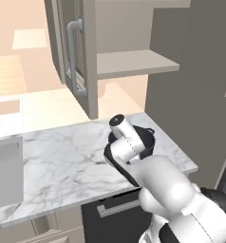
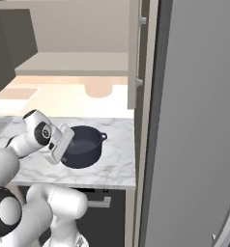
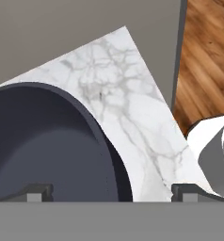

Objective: Pick the kettle from the cabinet and place it on a stove burner. Then pick the pot from the counter and place it on another stove burner. Finally, turn both burners on.

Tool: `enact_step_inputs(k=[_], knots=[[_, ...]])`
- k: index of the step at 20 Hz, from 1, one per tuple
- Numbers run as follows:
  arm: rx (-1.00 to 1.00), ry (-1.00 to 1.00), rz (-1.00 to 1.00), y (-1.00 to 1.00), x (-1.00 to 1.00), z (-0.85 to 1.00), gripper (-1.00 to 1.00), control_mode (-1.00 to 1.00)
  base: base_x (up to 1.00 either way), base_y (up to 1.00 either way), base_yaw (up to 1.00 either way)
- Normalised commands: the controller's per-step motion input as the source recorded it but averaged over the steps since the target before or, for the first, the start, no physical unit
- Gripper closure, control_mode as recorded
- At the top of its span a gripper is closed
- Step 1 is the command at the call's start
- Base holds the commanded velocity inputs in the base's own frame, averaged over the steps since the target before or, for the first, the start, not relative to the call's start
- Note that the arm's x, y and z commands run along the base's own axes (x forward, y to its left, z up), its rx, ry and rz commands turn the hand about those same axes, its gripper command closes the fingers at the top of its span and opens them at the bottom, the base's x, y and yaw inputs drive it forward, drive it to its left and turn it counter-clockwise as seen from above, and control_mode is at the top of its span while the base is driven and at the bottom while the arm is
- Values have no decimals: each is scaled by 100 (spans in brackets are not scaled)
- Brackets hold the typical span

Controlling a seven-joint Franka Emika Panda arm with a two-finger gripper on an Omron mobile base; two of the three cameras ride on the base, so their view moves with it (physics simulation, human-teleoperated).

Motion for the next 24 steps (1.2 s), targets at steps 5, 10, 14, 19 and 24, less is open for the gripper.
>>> enact_step_inputs(k=[5,10,14,19,24], knots=[[0,0,-1,6,25,-18,-100,-100,0,0,0],[0,0,-1,7,14,-17,-100,-100,0,0,0],[0,0,0,7,8,-19,100,-100,0,0,0],[0,0,0,6,8,-15,100,-100,0,0,0],[0,4,0,0,0,-13,100,-100,0,0,0]])
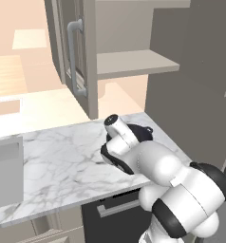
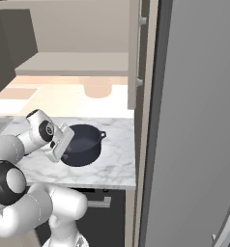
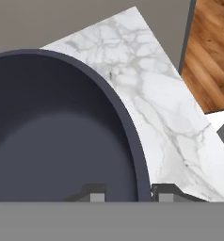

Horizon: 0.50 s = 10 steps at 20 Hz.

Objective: Pick the kettle from the cabinet and place it on a stove burner. Then pick the pot from the counter and place it on another stove burner. Finally, turn both burners on.

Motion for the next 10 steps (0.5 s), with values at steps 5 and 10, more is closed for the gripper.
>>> enact_step_inputs(k=[5,10], knots=[[0,0,0,0,0,-10,100,-100,0,0,0],[0,-11,-4,3,0,1,100,-100,0,0,0]])
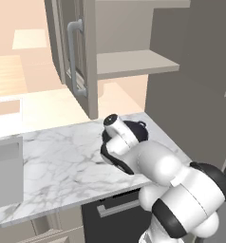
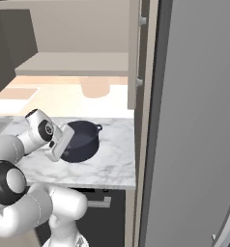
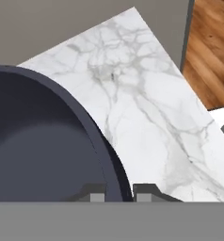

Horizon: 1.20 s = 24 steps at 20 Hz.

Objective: Pick the kettle from the cabinet and place it on a stove burner. Then pick the pot from the counter and place it on another stove burner. Finally, turn both burners on.

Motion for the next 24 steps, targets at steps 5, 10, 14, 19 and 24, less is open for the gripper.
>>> enact_step_inputs(k=[5,10,14,19,24], knots=[[0,-16,-11,0,-4,15,100,-100,0,0,0],[0,-11,-12,0,-9,13,100,-100,0,0,0],[0,-5,-11,0,-12,14,100,-100,0,0,0],[0,0,-9,0,-12,23,100,-100,0,0,0],[0,0,-9,0,-11,25,100,-100,0,0,0]])
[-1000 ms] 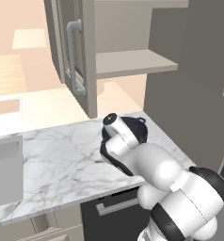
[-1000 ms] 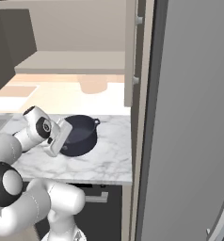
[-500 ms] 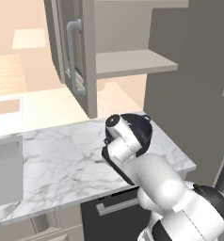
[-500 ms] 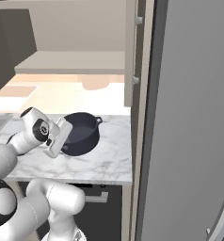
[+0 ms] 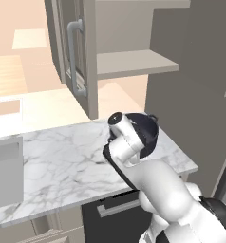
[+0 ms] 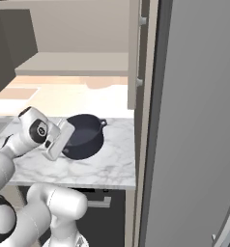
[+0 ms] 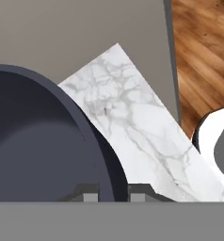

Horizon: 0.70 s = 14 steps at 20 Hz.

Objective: Pick the kettle from the cabinet and place it on a stove burner. Then pick the pot from the counter and place it on another stove burner. Finally, turn both burners on.

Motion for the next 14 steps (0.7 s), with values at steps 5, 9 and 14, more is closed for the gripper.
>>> enact_step_inputs(k=[5,9,14], knots=[[0,0,-9,0,-13,23,100,-100,0,0,0],[0,0,-9,0,-14,23,100,-100,0,0,0],[0,0,-8,0,-18,26,100,-100,0,0,0]])
